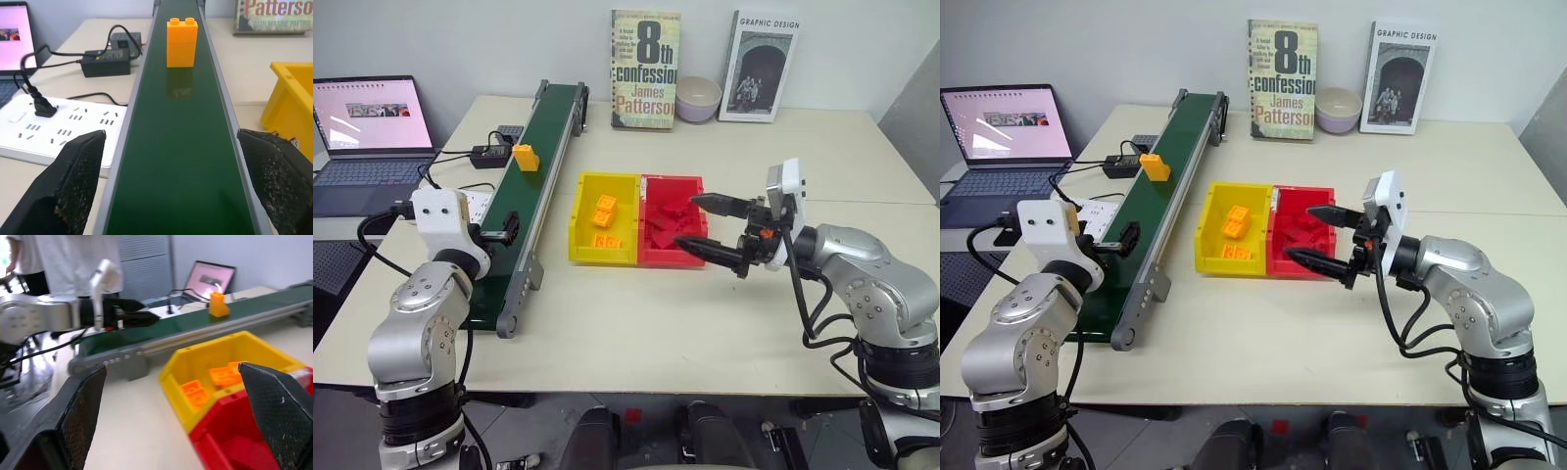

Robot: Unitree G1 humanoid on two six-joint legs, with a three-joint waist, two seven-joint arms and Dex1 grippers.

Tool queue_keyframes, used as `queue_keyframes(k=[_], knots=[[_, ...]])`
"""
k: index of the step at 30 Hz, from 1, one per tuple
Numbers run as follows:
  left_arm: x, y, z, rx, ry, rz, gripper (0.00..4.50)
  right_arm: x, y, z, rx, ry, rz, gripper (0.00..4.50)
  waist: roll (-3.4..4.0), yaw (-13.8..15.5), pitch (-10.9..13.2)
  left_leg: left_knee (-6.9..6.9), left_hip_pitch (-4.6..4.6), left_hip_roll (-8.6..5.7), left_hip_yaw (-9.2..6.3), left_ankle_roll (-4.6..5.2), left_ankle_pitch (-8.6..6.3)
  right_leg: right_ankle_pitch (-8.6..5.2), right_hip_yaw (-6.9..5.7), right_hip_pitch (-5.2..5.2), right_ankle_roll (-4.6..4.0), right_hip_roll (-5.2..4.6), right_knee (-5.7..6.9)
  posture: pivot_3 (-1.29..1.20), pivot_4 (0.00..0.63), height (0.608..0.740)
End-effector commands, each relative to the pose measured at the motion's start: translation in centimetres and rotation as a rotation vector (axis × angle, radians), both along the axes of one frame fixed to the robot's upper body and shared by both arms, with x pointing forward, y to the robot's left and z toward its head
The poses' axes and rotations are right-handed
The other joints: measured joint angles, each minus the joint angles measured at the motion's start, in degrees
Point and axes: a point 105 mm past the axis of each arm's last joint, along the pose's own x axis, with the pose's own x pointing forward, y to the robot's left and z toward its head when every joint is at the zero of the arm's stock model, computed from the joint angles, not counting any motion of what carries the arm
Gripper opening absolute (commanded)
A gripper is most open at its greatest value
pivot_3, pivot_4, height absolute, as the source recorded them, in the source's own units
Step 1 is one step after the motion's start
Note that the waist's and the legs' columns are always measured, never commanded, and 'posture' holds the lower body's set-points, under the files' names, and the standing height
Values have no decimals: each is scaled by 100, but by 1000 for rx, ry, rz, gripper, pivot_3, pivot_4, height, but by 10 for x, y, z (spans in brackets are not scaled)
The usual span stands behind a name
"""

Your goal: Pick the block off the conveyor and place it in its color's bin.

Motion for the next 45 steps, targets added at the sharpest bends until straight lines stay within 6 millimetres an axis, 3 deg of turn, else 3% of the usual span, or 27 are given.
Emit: queue_keyframes(k=[1, 15, 21, 37, 45], knots=[[5, -3, 12, 20, -46, -2, 4488, -13, 6, -3, -44, -53, 70, 4500, 0, 1, 0, 0, 0, 0, 0, 0, 0, 0, 1, 0, 0, -2, -1, 0, 150, 740], [16, -11, 2, -19, -5, -17, 4488, -10, 4, 2, -26, -79, 34, 4500, 0, 7, 0, 2, 0, 0, 0, 0, 0, 0, 2, 0, 0, -4, 0, 0, 150, 740], [17, -4, -1, -22, 4, 20, 4488, -10, 6, 9, -19, -83, 24, 4500, 0, 7, 0, 2, 1, 1, 0, 0, 0, 0, 2, 0, 0, -5, 1, 0, 150, 740], [-6, 3, -9, -105, 46, 84, 1644, -1, 6, 21, 19, -67, -4, 4500, 0, 5, 0, 3, 0, 2, -1, 0, 0, 0, 2, 1, 0, -11, 0, 0, 150, 740], [-5, 8, 3, -87, 29, 90, 1521, 3, 5, 21, 20, -76, -11, 4500, -1, 4, 0, 3, -1, 1, -1, 0, 0, 0, 2, 0, 0, -7, 0, 0, 150, 740]])
